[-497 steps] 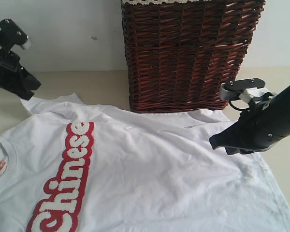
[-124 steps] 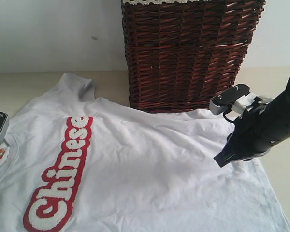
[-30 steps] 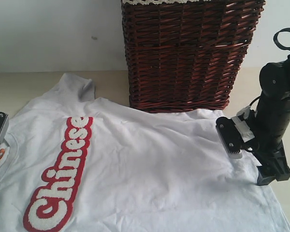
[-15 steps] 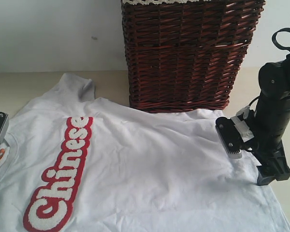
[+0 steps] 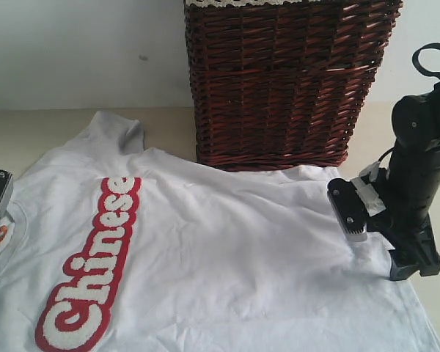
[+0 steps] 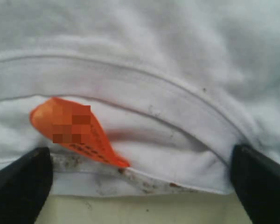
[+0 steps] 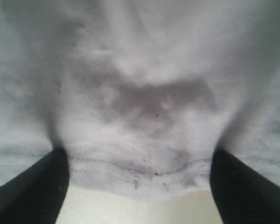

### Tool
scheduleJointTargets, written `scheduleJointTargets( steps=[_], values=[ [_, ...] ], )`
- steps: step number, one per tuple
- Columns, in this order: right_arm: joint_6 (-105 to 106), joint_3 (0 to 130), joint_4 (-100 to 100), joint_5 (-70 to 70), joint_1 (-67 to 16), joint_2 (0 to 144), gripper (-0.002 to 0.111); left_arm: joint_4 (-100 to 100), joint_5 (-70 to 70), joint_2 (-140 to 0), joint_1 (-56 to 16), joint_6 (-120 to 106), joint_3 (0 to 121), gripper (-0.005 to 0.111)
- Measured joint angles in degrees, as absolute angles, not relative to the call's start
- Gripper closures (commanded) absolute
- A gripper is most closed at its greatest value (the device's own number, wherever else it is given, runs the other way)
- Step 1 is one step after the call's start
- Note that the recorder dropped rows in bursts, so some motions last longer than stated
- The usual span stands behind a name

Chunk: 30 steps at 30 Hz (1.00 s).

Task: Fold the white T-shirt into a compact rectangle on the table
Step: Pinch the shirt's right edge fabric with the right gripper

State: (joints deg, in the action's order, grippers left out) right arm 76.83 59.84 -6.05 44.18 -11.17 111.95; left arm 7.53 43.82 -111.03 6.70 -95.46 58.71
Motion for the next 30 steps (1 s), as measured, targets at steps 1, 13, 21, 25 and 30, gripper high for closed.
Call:
scheduleJointTargets(
  steps=[1, 13, 21, 25, 30],
  values=[
    [76.8, 59.8, -6.1, 44.5, -11.2, 112.0, 0.060, 7.5, 43.8, -111.0, 6.7, -95.5, 58.7, 0.003],
    [76.5, 59.8, -7.4, 42.9, -11.2, 112.1, 0.108, 7.5, 43.8, -111.0, 6.7, -95.5, 58.7, 0.003],
    [76.5, 59.8, -7.4, 41.0, -11.2, 112.1, 0.108, 7.5, 43.8, -111.0, 6.7, -95.5, 58.7, 0.003],
    [76.4, 59.8, -7.4, 40.1, -11.2, 112.1, 0.108, 7.5, 43.8, -111.0, 6.7, -95.5, 58.7, 0.003],
    [76.4, 59.8, -7.4, 38.8, -11.2, 112.1, 0.108, 7.5, 43.8, -111.0, 6.7, -95.5, 58.7, 0.003]
  ],
)
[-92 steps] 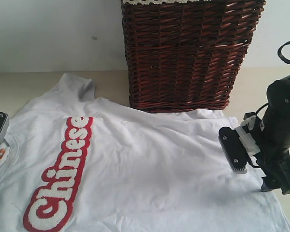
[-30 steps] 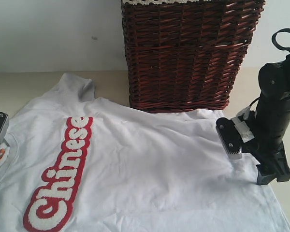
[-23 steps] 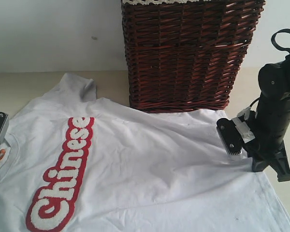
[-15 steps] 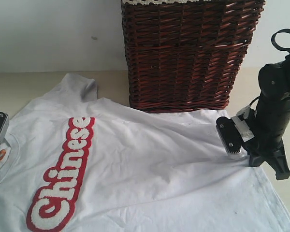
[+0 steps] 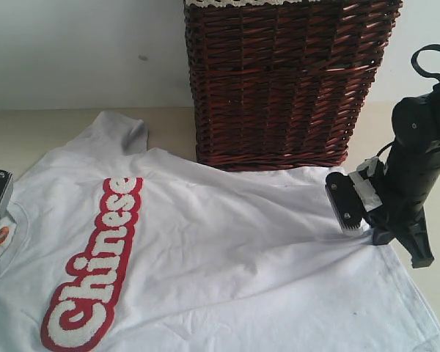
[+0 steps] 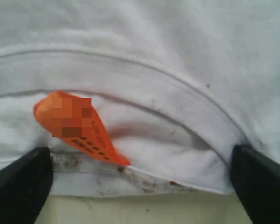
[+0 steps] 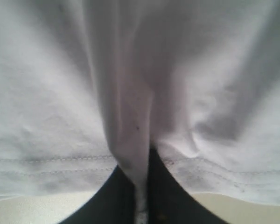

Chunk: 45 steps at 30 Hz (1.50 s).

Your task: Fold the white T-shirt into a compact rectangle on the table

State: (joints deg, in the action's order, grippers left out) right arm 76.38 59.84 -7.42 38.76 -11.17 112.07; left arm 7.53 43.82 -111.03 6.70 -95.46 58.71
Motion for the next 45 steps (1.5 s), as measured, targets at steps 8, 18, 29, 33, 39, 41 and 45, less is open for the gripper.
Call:
scheduleJointTargets(
  steps=[8, 18, 29, 33, 39, 41, 45],
  values=[
    [76.4, 59.8, -7.1, 38.2, -11.2, 112.1, 0.108, 7.5, 43.8, -111.0, 6.7, -95.5, 58.7, 0.003],
    [76.3, 59.8, -6.9, 38.1, -11.2, 112.1, 0.108, 7.5, 43.8, -111.0, 6.7, -95.5, 58.7, 0.003],
    [74.7, 59.8, -6.9, 38.1, -11.2, 112.1, 0.108, 7.5, 43.8, -111.0, 6.7, -95.5, 58.7, 0.003],
    [74.6, 59.8, -6.9, 38.0, -11.2, 112.1, 0.108, 7.5, 43.8, -111.0, 6.7, -95.5, 58.7, 0.003],
    [74.4, 59.8, -6.9, 37.8, -11.2, 112.2, 0.108, 7.5, 43.8, -111.0, 6.7, -95.5, 58.7, 0.003],
    [74.4, 59.8, -6.9, 37.8, -11.2, 112.2, 0.108, 7.5, 43.8, -111.0, 6.7, -95.5, 58.7, 0.003],
    [74.4, 59.8, -6.9, 37.8, -11.2, 112.2, 0.108, 7.5, 43.7, -111.0, 6.7, -95.5, 58.7, 0.003]
  ],
)
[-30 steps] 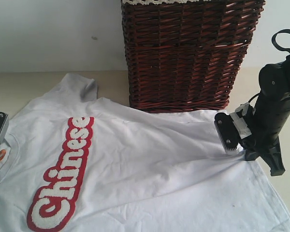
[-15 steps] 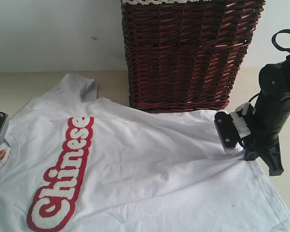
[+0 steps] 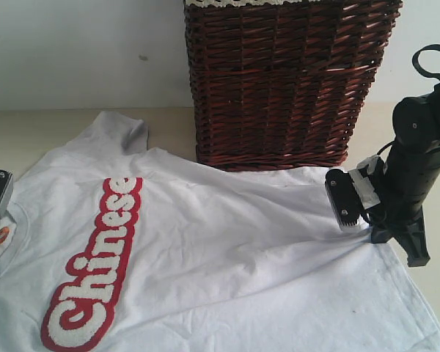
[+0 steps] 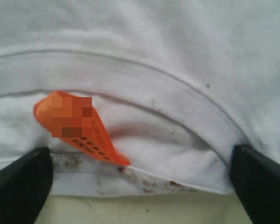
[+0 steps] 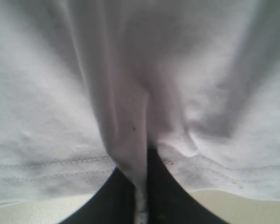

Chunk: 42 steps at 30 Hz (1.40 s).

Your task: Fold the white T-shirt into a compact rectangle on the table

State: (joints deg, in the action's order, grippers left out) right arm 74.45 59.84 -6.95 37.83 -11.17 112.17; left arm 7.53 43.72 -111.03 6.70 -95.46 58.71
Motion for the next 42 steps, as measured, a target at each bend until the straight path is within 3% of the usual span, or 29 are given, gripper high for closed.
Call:
scheduleJointTargets(
  steps=[14, 18, 21, 24, 26, 42],
  values=[
    [74.4, 59.8, -6.8, 37.2, -11.2, 112.2, 0.108, 7.5, 43.7, -111.0, 6.7, -95.5, 58.7, 0.003],
    [74.4, 59.8, -6.8, 37.1, -11.2, 112.2, 0.108, 7.5, 43.6, -111.0, 6.7, -95.5, 58.7, 0.010],
    [74.4, 59.8, -6.8, 37.1, -11.2, 112.2, 0.108, 7.5, 43.4, -111.0, 6.7, -95.5, 58.7, 0.032],
    [74.4, 59.8, -6.8, 36.9, -11.2, 112.2, 0.108, 7.5, 43.0, -111.3, 6.7, -95.5, 58.7, 0.072],
    [74.4, 59.8, -6.7, 36.9, -11.2, 112.3, 0.108, 7.7, 42.7, -111.3, 6.7, -95.5, 58.7, 0.107],
    [70.5, 59.5, -9.2, 36.3, -11.2, 110.9, 0.108, 7.2, 40.6, -109.4, 6.7, -93.7, 58.2, 0.107]
  ],
)
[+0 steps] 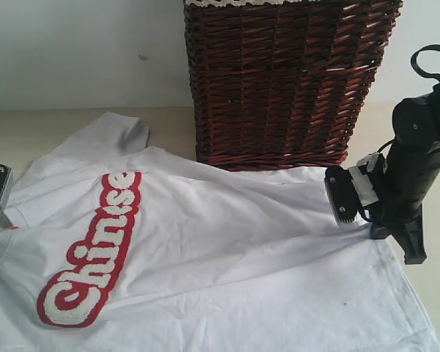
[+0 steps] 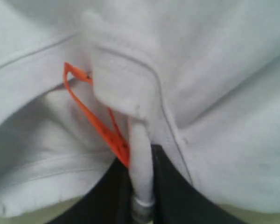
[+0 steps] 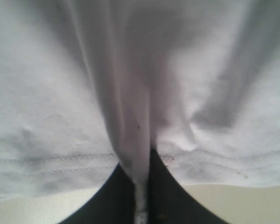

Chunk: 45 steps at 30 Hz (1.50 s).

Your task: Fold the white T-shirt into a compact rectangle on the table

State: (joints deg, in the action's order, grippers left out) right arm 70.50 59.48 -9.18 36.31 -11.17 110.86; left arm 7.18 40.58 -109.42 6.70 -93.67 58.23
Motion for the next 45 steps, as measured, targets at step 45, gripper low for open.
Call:
scheduleJointTargets(
  steps=[45],
  values=[
    [51.5, 59.4, -4.4, 40.8, -9.2, 42.4, 0.108, 25.7, 28.0, -34.5, 7.3, -51.2, 58.1, 0.107]
  ],
)
